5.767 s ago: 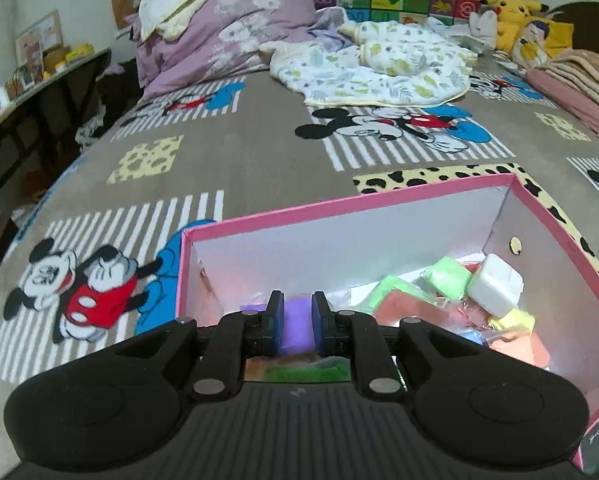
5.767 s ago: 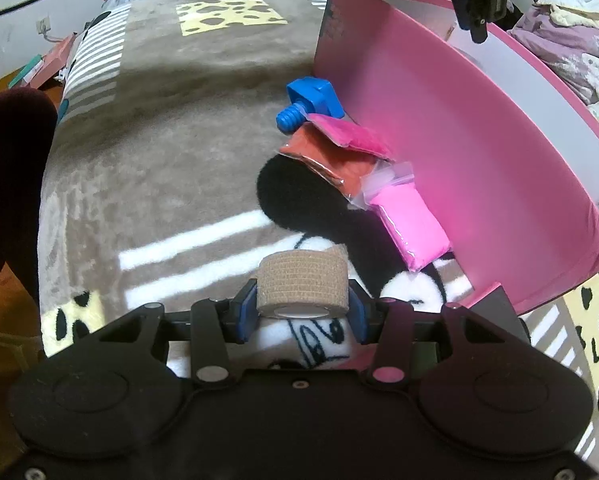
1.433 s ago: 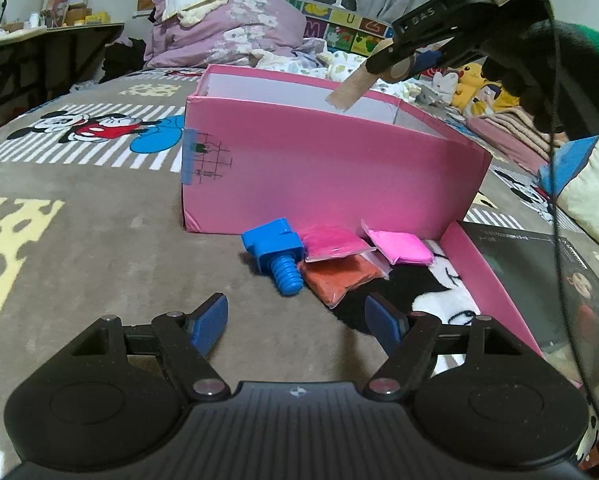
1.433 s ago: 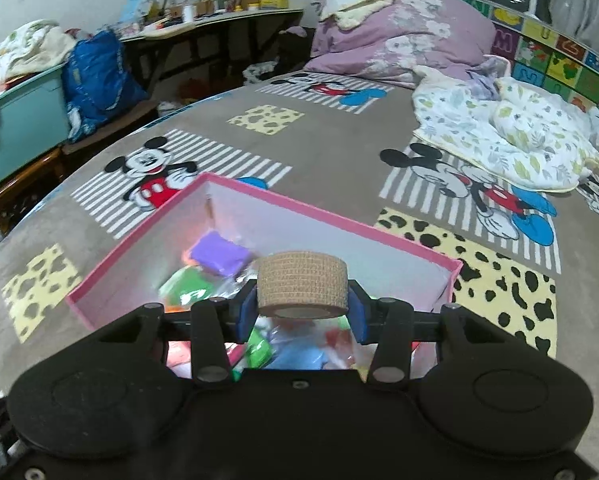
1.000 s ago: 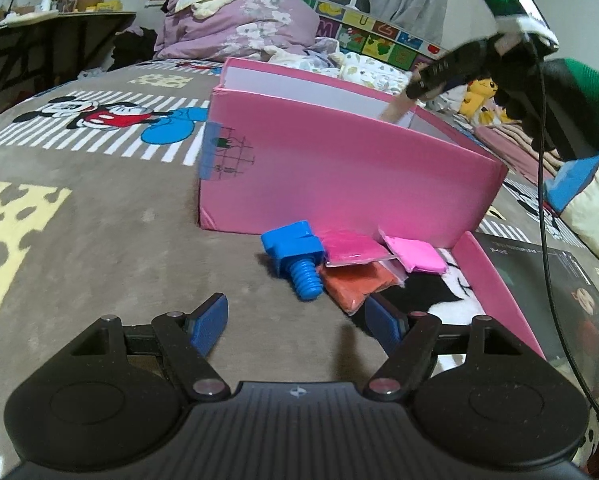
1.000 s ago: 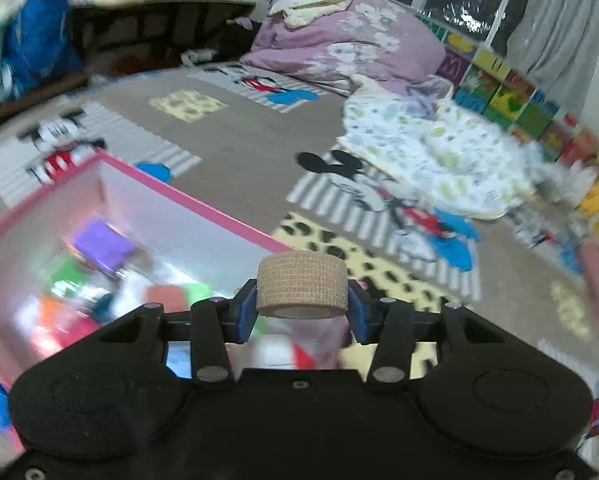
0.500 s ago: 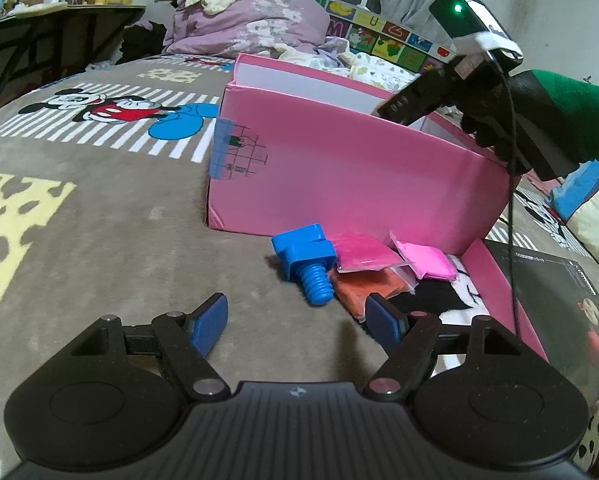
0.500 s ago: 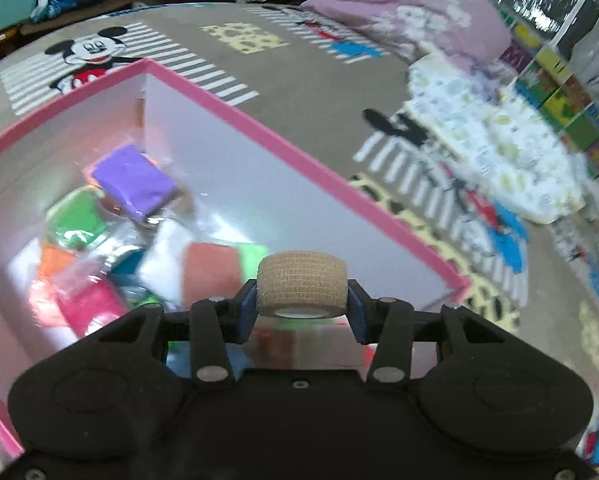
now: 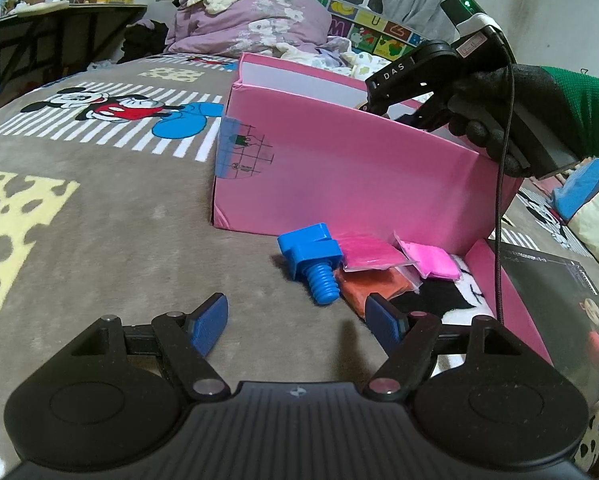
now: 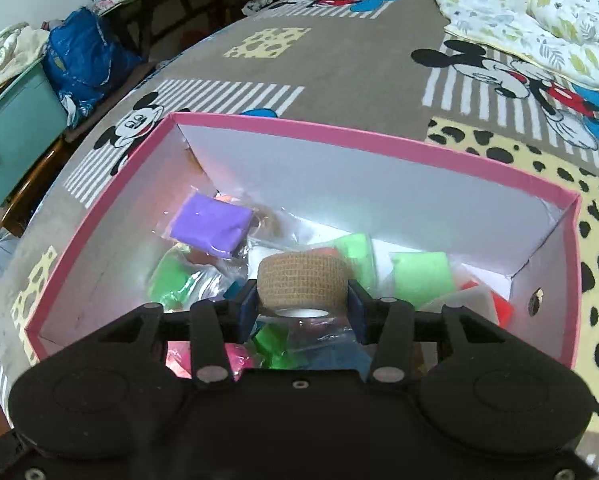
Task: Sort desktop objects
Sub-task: 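Lower the tape roll into the pink box and open the right tool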
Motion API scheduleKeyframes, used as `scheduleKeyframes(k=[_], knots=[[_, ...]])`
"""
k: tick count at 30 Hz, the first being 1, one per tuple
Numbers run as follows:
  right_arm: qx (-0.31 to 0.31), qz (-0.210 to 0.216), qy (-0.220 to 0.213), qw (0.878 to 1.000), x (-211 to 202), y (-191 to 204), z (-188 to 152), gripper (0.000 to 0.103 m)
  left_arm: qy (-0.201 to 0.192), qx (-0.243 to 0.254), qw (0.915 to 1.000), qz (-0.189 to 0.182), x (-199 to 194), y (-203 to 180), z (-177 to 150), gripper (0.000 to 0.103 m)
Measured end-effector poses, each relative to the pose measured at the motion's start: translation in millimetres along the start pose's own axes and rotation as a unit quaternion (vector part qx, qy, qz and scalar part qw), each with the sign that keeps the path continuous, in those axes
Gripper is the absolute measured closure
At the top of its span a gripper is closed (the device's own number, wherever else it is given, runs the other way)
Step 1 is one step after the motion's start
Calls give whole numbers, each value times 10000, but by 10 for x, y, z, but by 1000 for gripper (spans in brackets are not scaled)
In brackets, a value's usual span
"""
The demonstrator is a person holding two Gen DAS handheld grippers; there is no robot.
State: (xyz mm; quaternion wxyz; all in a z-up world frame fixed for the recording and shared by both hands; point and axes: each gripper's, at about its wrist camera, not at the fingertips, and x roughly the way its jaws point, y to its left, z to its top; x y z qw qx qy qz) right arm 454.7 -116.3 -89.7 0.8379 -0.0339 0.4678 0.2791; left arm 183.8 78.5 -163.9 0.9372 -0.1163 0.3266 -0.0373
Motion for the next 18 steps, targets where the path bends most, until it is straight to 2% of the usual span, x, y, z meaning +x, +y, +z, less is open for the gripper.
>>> scheduleKeyframes(k=[1, 5, 10, 18], knots=[[-1, -74, -5, 10000, -7, 0, 3, 43, 1, -1, 10000, 4, 1, 0, 2, 28], [47, -283, -66, 9996, -75, -57, 4, 39, 1, 13, 10000, 20, 0, -8, 7, 28], [211, -696, -345, 9968, -217, -209, 50, 37, 1, 51, 10000, 26, 3, -27, 11, 28], [371, -868, -696, 9931, -498, -316, 56, 33, -30, 115, 9999, 4, -16, -64, 22, 28]])
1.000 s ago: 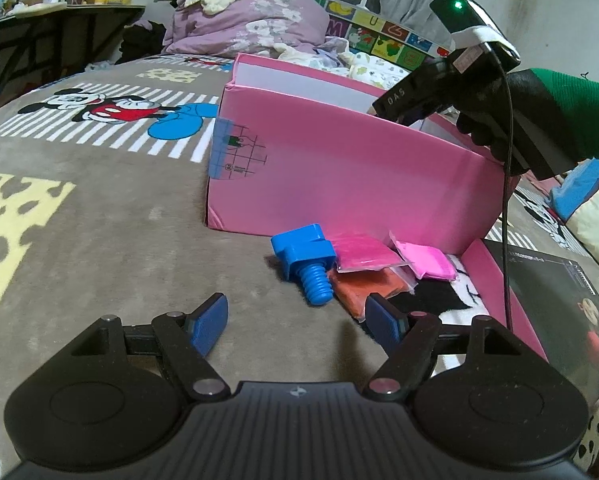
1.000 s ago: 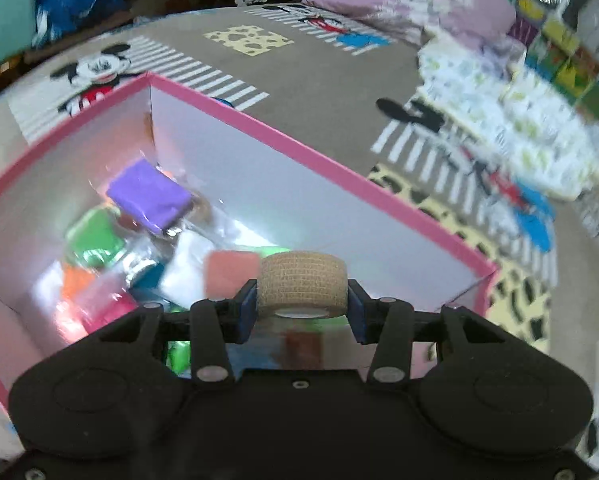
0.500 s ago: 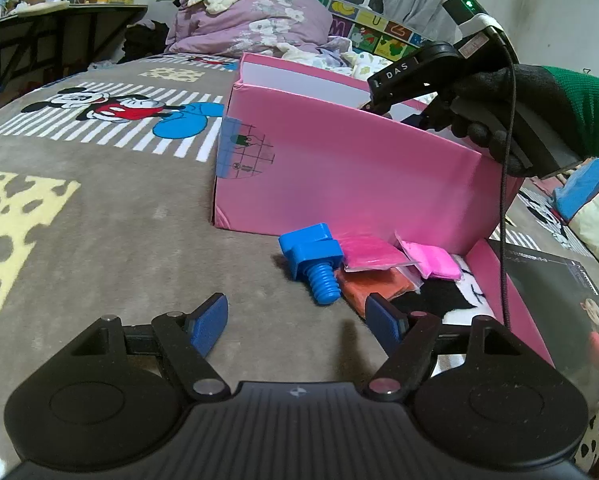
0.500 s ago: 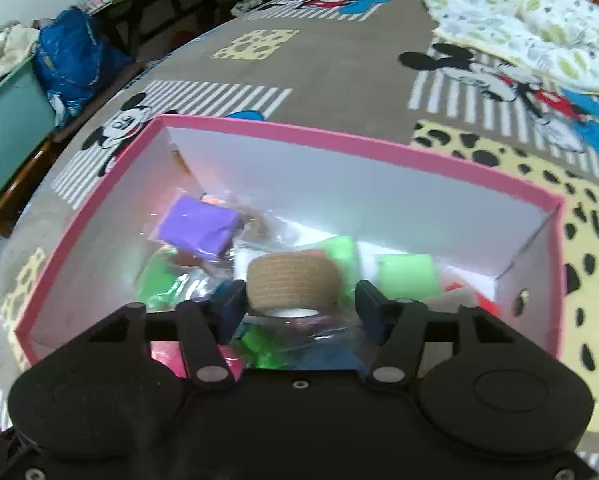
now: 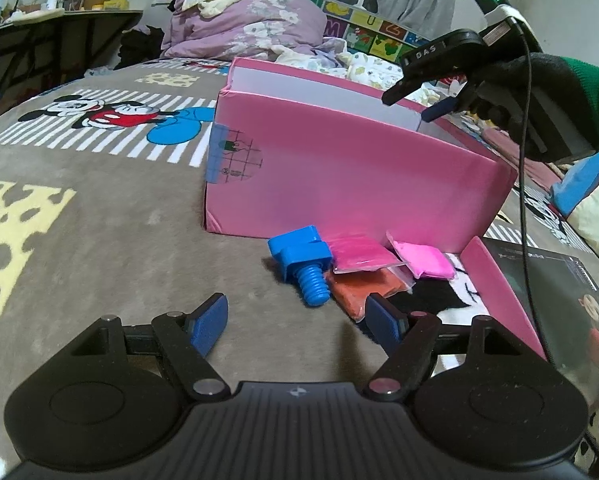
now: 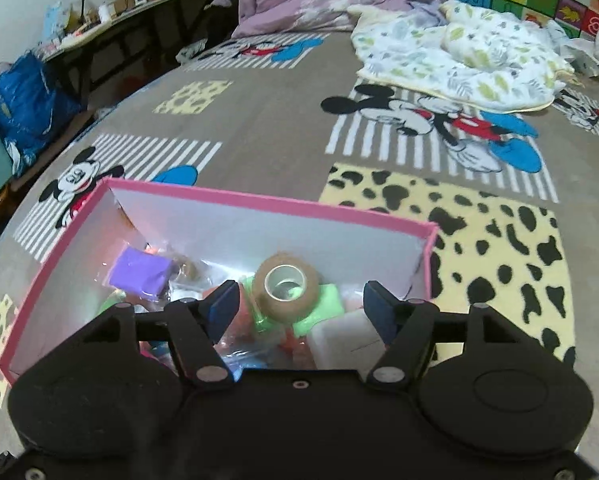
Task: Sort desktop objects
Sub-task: 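Lower the tape roll into the pink box and open the right tool, then grasp the black MEILIYAOU magazine with the right tool while the left tool steadies its edge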
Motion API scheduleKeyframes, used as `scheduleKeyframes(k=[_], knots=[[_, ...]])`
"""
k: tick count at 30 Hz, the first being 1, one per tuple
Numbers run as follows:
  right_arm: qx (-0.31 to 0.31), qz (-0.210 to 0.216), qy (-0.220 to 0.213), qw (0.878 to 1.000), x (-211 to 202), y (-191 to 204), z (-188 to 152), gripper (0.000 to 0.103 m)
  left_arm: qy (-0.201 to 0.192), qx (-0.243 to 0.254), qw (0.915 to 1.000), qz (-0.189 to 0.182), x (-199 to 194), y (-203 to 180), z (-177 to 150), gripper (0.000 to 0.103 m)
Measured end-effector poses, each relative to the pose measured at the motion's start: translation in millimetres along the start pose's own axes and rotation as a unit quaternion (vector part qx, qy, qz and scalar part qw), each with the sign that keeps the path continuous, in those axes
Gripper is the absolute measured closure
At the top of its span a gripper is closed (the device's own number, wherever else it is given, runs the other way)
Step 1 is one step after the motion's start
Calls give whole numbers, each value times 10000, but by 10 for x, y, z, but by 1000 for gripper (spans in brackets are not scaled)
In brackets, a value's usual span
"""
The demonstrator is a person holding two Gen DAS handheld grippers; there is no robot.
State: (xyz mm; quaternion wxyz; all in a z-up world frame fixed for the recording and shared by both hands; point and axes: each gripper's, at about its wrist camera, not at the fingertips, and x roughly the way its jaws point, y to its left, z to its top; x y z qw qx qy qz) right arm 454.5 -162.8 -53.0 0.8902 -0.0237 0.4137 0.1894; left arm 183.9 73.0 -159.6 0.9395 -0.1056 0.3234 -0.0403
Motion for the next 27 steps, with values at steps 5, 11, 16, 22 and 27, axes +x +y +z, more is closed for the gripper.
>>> scheduleKeyframes(k=[5, 11, 16, 22, 27], knots=[[-71, 19, -151, 9999, -259, -3, 10, 31, -39, 9, 9998, -182, -43, -24, 3, 28], [-298, -52, -338, 9990, -674, -13, -66, 26, -63, -14, 9987, -503, -105, -78, -17, 28], [-458, -212, -427, 9978, -1035, -118, -253, 21, 12, -54, 9970, -769, -123, -157, -49, 28], [-241, -430, -457, 9977, -1447, -463, -649, 18, -2, -83, 9953, -963, -106, -259, -102, 28], [102, -604, -460, 9971, -1740, -811, -997, 12, -71, -231, 9919, -1247, -112, -335, -127, 28]])
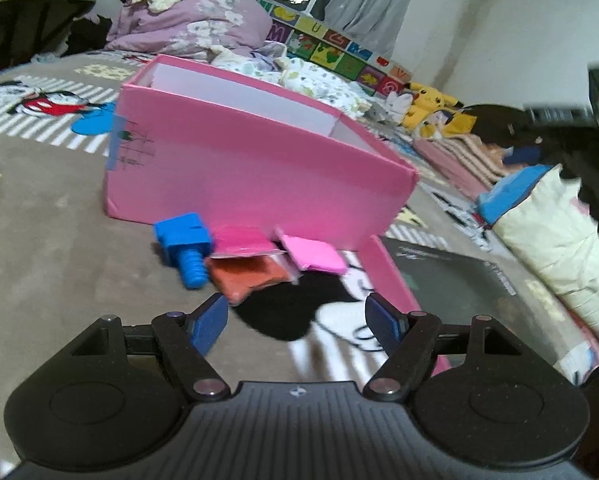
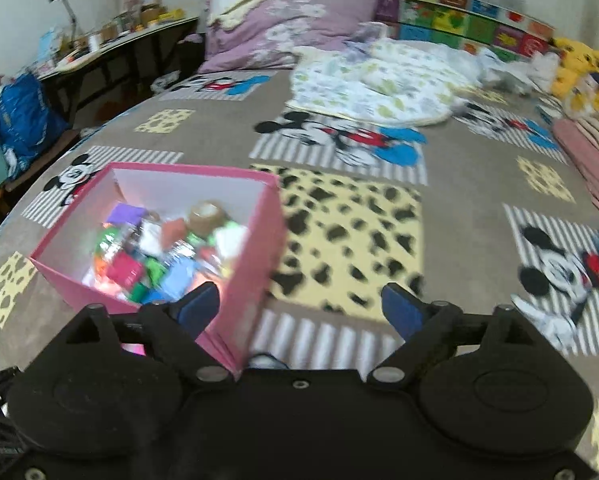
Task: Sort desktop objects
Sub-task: 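Grasp the black MEILIYAOU magazine with the right tool while the left tool steadies its edge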
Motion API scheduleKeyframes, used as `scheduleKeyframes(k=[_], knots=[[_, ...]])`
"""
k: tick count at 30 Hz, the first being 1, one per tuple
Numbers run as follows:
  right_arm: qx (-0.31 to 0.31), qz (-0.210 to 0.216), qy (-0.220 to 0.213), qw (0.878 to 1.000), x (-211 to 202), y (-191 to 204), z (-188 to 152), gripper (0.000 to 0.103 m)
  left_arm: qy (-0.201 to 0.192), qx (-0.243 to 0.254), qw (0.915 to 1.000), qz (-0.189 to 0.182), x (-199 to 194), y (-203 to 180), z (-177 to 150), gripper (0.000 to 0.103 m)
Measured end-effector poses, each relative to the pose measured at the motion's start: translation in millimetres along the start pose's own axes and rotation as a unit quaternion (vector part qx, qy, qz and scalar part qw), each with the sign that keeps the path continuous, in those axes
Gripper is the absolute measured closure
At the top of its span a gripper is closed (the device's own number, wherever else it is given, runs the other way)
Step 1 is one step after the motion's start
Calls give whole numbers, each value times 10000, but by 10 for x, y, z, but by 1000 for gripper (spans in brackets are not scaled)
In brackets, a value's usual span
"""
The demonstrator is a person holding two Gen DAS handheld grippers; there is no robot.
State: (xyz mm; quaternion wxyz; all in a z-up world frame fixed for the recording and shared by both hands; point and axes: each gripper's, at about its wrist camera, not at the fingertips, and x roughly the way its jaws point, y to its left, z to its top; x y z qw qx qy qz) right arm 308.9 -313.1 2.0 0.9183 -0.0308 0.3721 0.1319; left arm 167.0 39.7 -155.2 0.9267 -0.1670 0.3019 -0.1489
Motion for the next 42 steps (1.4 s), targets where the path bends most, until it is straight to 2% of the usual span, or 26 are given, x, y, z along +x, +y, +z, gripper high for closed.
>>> scheduleKeyframes(k=[10, 15, 17, 20, 25, 29, 34, 39, 42], knots=[[326, -281, 232, 9988, -333, -725, -772, 9, 240, 52, 9982, -538, 262, -319, -103, 28], [459, -11, 467, 9979, -304, -1089, -1167, 9, 438, 252, 9959, -756, 407, -553, -167, 28], [249, 47, 588, 9979, -277, -1140, -1287, 9, 487, 276, 9952, -809, 464, -630, -190, 28], [490, 305, 815, 9950, -195, -1262, -1459, 9, 554, 289, 9946, -826, 545, -722, -217, 28], [424, 343, 1145, 9919, -42, -1304, -1608, 9, 674, 342, 9934, -865, 640, -838, -261, 28], [601, 554, 1309, 9880, 54, -1357, -1745, 9, 722, 456, 9928, -835, 677, -902, -308, 28], [485, 712, 1292, 9879, 88, -1323, -1808, 9, 730, 592, 9924, -789, 683, -955, -343, 28], [525, 1176, 1352, 9824, 134, -1266, -1834, 9, 727, 677, 9920, -780, 680, -1014, -366, 28], [384, 1217, 1392, 9820, 143, -1165, -1822, 7, 723, 864, 9911, -705, 645, -1105, -397, 28]])
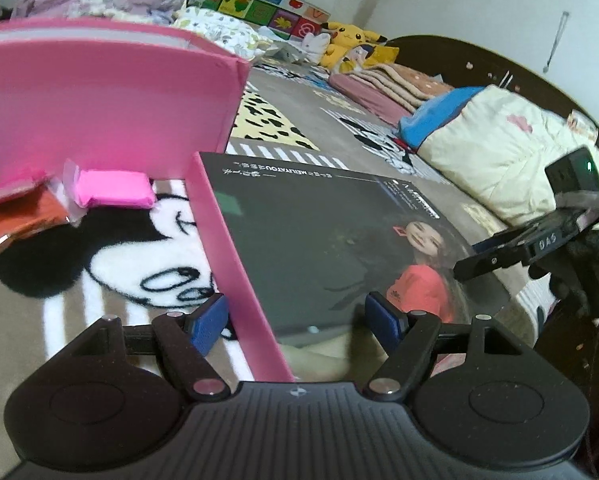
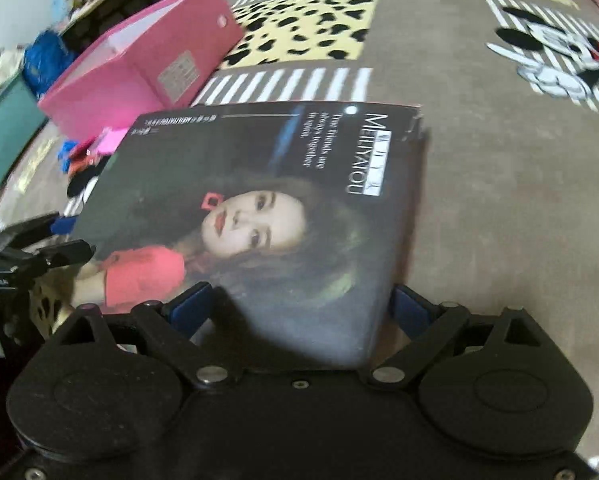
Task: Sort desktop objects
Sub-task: 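Grasp the black MEILIYAOU magazine with the right tool while the left tool steadies its edge, then carry the magazine over the pink box with both tools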
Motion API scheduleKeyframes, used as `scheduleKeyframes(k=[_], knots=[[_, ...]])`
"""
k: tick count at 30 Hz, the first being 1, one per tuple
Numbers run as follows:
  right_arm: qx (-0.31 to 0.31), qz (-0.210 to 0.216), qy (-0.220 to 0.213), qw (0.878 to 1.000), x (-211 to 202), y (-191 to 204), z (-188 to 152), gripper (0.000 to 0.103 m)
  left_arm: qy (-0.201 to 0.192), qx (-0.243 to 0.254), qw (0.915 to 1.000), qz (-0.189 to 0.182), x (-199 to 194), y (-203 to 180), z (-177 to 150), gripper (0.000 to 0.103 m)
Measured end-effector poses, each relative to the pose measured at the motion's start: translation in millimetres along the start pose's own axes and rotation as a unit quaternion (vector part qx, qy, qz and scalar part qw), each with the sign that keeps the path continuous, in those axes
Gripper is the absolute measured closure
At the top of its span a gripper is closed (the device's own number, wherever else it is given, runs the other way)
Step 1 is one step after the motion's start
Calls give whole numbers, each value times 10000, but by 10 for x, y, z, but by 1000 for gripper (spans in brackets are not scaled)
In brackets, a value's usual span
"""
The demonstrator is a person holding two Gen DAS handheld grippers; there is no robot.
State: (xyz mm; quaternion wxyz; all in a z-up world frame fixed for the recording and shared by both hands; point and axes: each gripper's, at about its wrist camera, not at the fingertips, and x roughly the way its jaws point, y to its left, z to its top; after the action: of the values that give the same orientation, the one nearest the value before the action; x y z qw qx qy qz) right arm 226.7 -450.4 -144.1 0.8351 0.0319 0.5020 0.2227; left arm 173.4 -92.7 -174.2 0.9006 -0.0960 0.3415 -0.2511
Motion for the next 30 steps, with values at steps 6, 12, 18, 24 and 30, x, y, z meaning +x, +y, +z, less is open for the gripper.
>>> scheduleKeyframes(k=[6, 12, 18, 24, 30], knots=[[-116, -44, 169, 9998, -107, 102, -94, 6, 40, 274, 9996, 52, -130, -155, -59, 28], [-125, -58, 89, 9999, -310, 267, -203, 7, -211, 402, 9989, 152, -406, -272, -70, 28], [-170, -6, -122, 9998, -483, 566, -145, 6, -476, 182, 9981, 356, -750, -199, -26, 28], [-249, 206, -356, 9988, -612, 918, 65, 6, -713, -114, 9954, 637, -1111, -50, 30, 28], [-388, 373, -527, 9972, -649, 1324, 305, 6, -927, -406, 9913, 839, -1497, 170, 81, 28]])
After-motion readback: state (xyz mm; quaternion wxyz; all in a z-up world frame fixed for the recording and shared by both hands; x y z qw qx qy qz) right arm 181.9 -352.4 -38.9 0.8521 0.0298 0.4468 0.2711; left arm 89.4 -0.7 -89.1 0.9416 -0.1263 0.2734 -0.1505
